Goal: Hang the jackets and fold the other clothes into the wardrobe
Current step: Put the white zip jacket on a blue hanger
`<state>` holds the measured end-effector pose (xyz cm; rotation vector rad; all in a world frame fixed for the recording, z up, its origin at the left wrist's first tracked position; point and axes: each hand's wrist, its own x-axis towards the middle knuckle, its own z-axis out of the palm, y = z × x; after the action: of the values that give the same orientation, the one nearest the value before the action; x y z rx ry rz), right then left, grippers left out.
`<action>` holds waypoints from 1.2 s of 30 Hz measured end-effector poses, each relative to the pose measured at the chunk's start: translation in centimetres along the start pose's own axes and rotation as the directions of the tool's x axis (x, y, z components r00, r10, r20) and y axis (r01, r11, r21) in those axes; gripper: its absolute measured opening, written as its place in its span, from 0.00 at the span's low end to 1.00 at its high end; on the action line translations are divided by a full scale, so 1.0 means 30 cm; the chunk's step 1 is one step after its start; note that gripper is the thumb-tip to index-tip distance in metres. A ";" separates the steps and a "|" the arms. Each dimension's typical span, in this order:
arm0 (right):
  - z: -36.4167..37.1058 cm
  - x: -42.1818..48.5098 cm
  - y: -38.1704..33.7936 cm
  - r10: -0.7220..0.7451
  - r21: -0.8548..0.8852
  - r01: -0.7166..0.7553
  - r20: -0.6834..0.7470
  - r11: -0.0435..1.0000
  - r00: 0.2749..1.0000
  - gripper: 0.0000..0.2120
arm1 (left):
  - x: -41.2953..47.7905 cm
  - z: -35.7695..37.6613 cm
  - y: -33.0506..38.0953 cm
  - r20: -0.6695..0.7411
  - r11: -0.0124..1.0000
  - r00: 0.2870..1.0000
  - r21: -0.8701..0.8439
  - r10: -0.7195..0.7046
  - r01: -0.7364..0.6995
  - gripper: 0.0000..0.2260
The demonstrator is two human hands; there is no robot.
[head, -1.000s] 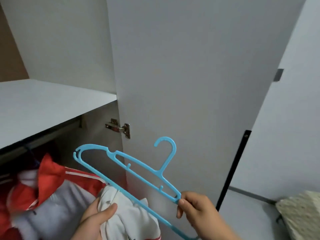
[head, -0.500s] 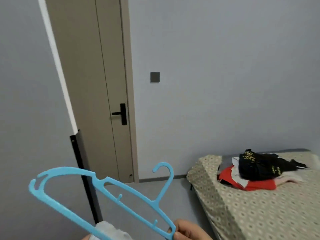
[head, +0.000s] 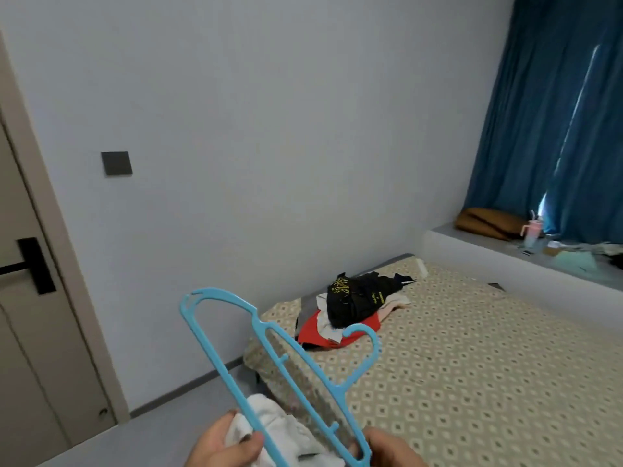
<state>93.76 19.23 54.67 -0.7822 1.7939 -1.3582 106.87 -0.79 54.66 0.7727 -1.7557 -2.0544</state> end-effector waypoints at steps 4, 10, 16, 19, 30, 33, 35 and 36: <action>-0.112 -0.051 0.021 0.096 0.273 -0.058 -0.128 0.960 0.987 0.14 | 0.142 0.102 0.002 0.160 0.999 0.987 -0.047 0.001 0.007 0.10; -0.156 0.001 0.005 0.075 0.319 0.034 -0.322 0.947 0.944 0.08 | 0.282 0.225 0.004 0.187 0.985 0.981 -0.170 0.047 -0.014 0.10; -0.068 0.124 -0.007 0.063 0.165 0.068 -0.675 0.984 0.735 0.13 | 0.328 0.276 0.023 0.282 0.976 0.956 -0.217 0.084 -0.022 0.11; -0.007 0.168 -0.019 0.040 0.127 0.046 -0.601 0.991 0.798 0.09 | 0.325 0.297 0.034 0.387 0.974 0.916 -0.225 0.102 -0.013 0.15; -0.013 0.152 -0.024 0.011 0.151 0.105 -0.616 0.983 0.788 0.11 | 0.350 0.254 0.072 0.771 0.922 0.634 -0.278 0.048 0.268 0.25; -0.031 0.142 -0.017 0.019 0.176 0.110 -0.604 0.978 0.797 0.09 | 0.355 0.260 0.083 0.772 0.958 0.636 -0.201 0.025 0.206 0.23; -0.050 0.130 -0.010 0.012 0.153 0.108 -0.625 0.982 0.780 0.09 | 0.362 0.256 0.088 0.754 0.987 0.657 -0.106 -0.001 0.124 0.24; -0.066 0.120 -0.004 0.008 0.139 0.107 -0.645 0.985 0.764 0.10 | 0.368 0.248 0.091 0.751 0.996 0.660 -0.044 -0.014 0.071 0.24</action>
<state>90.15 17.26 54.41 -0.2676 2.1305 -1.9539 93.36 -1.66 55.96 -0.1396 -2.0217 -2.6853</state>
